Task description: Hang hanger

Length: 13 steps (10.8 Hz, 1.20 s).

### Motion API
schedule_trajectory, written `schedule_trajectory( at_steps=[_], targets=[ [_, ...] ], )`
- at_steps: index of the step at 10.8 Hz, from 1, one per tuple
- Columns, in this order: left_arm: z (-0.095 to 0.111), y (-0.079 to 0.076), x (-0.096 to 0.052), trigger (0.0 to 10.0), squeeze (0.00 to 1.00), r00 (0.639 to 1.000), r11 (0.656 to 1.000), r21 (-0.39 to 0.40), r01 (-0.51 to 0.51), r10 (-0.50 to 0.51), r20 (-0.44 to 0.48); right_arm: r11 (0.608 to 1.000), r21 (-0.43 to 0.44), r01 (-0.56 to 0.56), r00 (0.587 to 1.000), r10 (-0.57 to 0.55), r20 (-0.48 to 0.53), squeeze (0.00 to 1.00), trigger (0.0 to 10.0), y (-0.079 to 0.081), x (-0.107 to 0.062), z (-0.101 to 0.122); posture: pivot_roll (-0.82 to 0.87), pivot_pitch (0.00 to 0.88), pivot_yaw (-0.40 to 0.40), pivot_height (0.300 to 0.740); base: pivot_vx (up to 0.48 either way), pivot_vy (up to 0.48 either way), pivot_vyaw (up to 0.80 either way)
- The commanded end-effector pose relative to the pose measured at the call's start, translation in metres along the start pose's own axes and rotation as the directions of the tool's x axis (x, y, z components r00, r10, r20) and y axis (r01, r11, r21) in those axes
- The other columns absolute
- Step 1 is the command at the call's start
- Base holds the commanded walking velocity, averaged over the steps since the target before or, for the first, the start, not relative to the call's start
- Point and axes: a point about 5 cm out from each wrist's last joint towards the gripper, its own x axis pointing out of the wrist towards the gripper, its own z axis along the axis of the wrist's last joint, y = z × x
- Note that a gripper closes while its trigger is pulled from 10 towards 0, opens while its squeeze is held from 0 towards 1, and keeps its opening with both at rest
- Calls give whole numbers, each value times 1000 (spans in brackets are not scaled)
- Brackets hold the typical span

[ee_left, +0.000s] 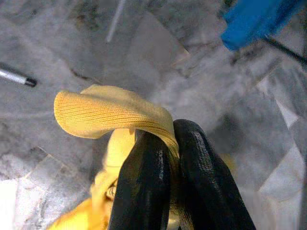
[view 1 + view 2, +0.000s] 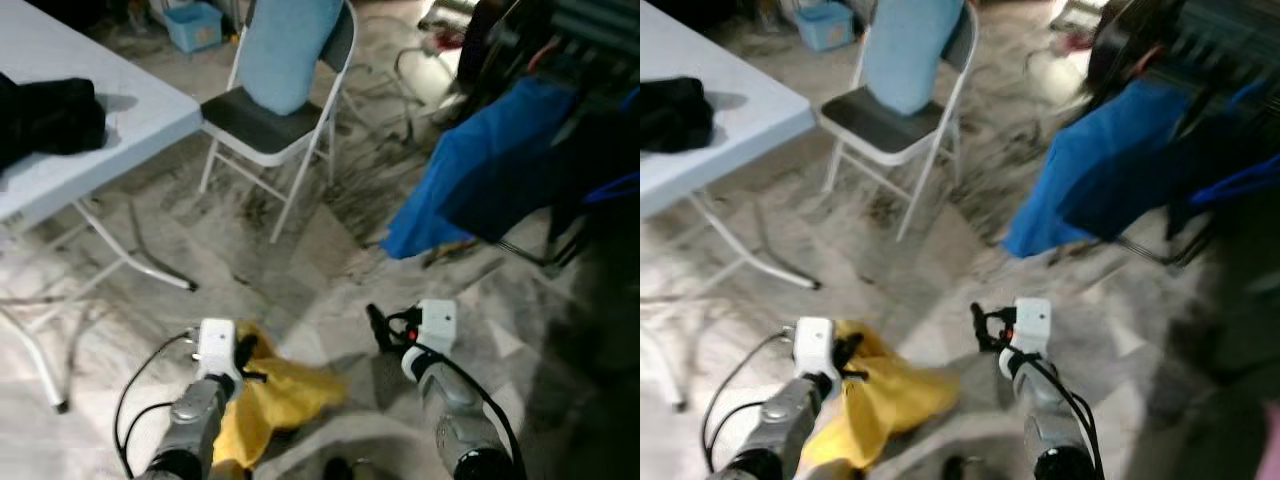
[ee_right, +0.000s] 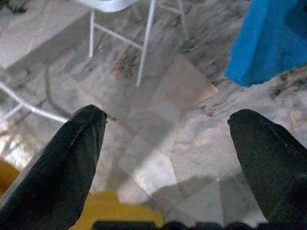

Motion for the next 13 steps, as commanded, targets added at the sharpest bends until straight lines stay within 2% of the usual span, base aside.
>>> schedule_trajectory(
  at_steps=[1, 3, 5, 6, 7, 9, 11, 13],
  targets=[
    [5, -9, 5, 10000, 0, 998, 997, 45, 56, -56, -8, 998, 31, 59, 998, -59, -9, 0, 10000, -9, -6, -8, -1, 149, 3, 740, 0, 0, 0],
    [9, -12, 8, 10000, 0, 994, 989, 96, 109, -106, -36, 990, 64, 129, 992, -130, 5, 0, 10000, -15, -14, -14, -56, 141, 48, 740, 0, 0, 0],
    [10, -20, 12, 10000, 0, 989, 986, 92, 139, -133, -64, 977, 65, 204, 979, -205, 12, 0, 10000, -30, -29, -22, -109, 159, 98, 740, 0, 0, 0],
    [8, -27, 12, 10000, 0, 982, 978, 105, 180, -173, -74, 968, 64, 244, 969, -246, 18, 0, 10000, -39, -36, -24, -147, 167, 106, 740, 0, 0, 0],
    [-2, -30, 9, 10000, 0, 977, 976, 100, 193, -182, -112, 958, 74, 275, 961, -277, 14, 0, 10000, -45, -44, -28, -152, 173, 86, 740, 0, 0, 0],
    [-6, -30, 7, 10000, 0, 983, 988, 29, 155, -151, -107, 974, 34, 222, 975, -222, -21, 0, 10000, -39, -47, -32, -126, 191, 55, 740, 0, 124, -400],
    [-14, -26, 2, 10000, 0, 989, 994, -3, 106, -106, -99, 986, -2, 165, 985, -165, -45, 0, 10000, -32, -41, -32, -92, 196, 11, 740, 0, 375, -800],
    [-24, -27, -3, 10000, 0, 988, 995, -10, 104, -104, -115, 990, -26, 136, 990, -137, -39, 0, 10000, -29, -36, -26, -81, 191, -12, 740, 0, 416, -800]
  ],
)
